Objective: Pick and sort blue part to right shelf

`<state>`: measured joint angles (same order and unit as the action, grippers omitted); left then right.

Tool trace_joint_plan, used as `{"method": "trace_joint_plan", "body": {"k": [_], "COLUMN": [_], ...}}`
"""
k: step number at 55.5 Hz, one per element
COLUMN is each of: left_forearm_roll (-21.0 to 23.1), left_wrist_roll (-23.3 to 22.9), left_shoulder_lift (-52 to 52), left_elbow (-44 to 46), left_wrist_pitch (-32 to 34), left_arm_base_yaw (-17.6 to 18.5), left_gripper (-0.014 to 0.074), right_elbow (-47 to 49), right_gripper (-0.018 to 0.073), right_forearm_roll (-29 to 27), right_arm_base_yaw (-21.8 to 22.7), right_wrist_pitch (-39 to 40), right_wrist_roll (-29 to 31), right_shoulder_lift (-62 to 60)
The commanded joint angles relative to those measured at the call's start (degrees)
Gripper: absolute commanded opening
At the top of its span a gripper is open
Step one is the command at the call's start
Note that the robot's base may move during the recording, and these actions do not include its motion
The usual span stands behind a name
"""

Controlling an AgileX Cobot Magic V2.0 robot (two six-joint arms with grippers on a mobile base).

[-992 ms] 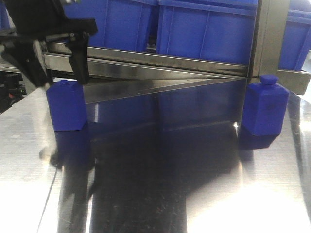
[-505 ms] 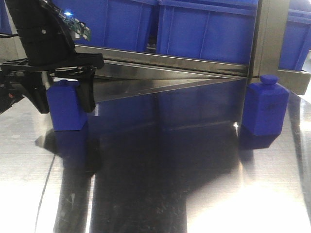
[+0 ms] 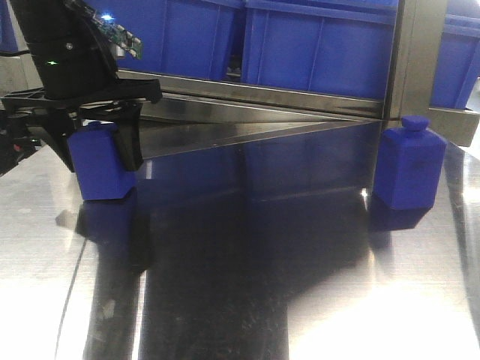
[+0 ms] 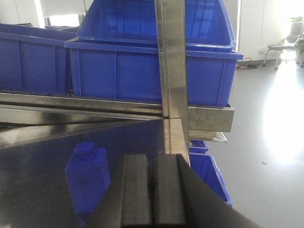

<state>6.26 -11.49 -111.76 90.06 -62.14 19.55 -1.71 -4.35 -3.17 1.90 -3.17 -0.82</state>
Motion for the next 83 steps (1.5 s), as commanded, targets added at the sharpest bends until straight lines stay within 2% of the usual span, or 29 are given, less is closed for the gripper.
{"method": "trace_joint_plan", "body": {"k": [1,6,15,20,32,38,52,63,69,83], "left_forearm_roll": [0.55,-0.27,-10.06,-12.25,-12.25,-12.25,-11.78,-8.19,-7.35,-7.22], "left_wrist_roll": [-0.5,1.24,1.65,1.65,1.65,1.65,1.65,1.65,1.65,1.65], "left_shoulder_lift": [4.2,7.1,15.8,23.5,40.69,47.25,57.92,61.87,62.01,62.38], "left_elbow": [1.79,1.67,-0.93,-5.06,-18.01,-23.94,-35.83,-41.9,-42.82,-42.94], "left_wrist_pitch": [-0.38,-0.44,1.36,5.06,16.37,19.78,22.38,25.36,25.62,26.14], "left_arm_base_yaw": [0.31,0.81,3.37,4.43,4.55,4.55,4.55,4.55,4.55,4.55], "left_gripper": [0.028,0.028,0.028,0.028,0.0281,0.0283,0.0284,0.0306,0.0335,0.034], "right_elbow": [0.48,0.48,0.48,0.48,0.48,0.48,0.53,2.36,6.24,22.31], "right_gripper": [0.0055,0.0055,0.0055,0.0055,0.0055,0.0055,0.0055,0.0055,0.0055,0.0055], "right_forearm_roll": [-0.04,-0.04,-0.04,-0.04,-0.08,-0.08,-0.08,-0.04,0.75,3.19], "right_arm_base_yaw": [0.16,0.16,0.16,0.16,0.16,0.16,0.16,0.16,0.16,0.16], "right_wrist_pitch": [5.54,5.65,5.84,5.84,5.84,5.84,5.84,3.97,-0.97,-21.64], "right_wrist_roll": [-0.04,-0.04,-0.04,-0.04,-0.04,-0.04,-0.04,-0.04,-0.04,0.06], "right_shoulder_lift": [-0.75,-0.75,-0.75,-0.75,-0.75,-0.75,-0.75,-0.75,-0.75,6.93]}}
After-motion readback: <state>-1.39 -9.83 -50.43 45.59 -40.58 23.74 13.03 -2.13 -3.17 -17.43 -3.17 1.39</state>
